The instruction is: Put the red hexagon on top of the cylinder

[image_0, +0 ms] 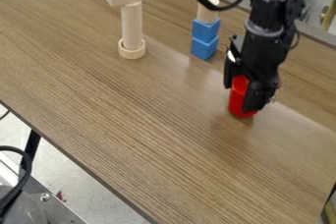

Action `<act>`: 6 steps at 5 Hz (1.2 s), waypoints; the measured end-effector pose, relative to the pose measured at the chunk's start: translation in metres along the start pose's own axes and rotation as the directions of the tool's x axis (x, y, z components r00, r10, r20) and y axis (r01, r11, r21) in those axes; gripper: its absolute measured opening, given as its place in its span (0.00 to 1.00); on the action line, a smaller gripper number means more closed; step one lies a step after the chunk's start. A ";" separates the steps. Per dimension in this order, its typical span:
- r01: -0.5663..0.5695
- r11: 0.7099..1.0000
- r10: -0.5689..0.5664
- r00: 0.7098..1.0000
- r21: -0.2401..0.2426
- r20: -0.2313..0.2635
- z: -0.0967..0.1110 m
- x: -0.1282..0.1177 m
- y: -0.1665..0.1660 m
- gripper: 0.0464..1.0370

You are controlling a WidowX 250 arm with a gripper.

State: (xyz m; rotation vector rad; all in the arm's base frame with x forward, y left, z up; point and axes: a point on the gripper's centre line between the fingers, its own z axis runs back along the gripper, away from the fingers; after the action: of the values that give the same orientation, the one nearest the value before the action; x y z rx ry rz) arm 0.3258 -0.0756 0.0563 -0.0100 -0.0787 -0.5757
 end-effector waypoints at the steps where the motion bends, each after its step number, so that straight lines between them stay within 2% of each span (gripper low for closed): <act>1: -0.037 0.999 0.036 0.997 0.005 0.065 0.043 0.014 0.006 0.72; 2: -0.100 0.994 0.098 0.993 0.036 0.063 0.087 0.026 0.019 0.72; 3: -0.180 0.982 0.180 0.984 0.061 0.012 0.099 0.031 0.040 0.72; 4: -0.260 0.963 0.263 0.964 0.074 -0.028 0.103 0.034 0.065 0.72; 5: -0.322 0.944 0.326 0.943 0.068 -0.068 0.093 0.028 0.088 0.72; 6: -0.349 0.935 0.353 0.932 0.064 -0.077 0.089 0.024 0.102 0.72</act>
State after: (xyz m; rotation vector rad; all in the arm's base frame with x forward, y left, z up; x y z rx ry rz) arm 0.3950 0.0003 0.1485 0.0482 -0.0050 -0.2146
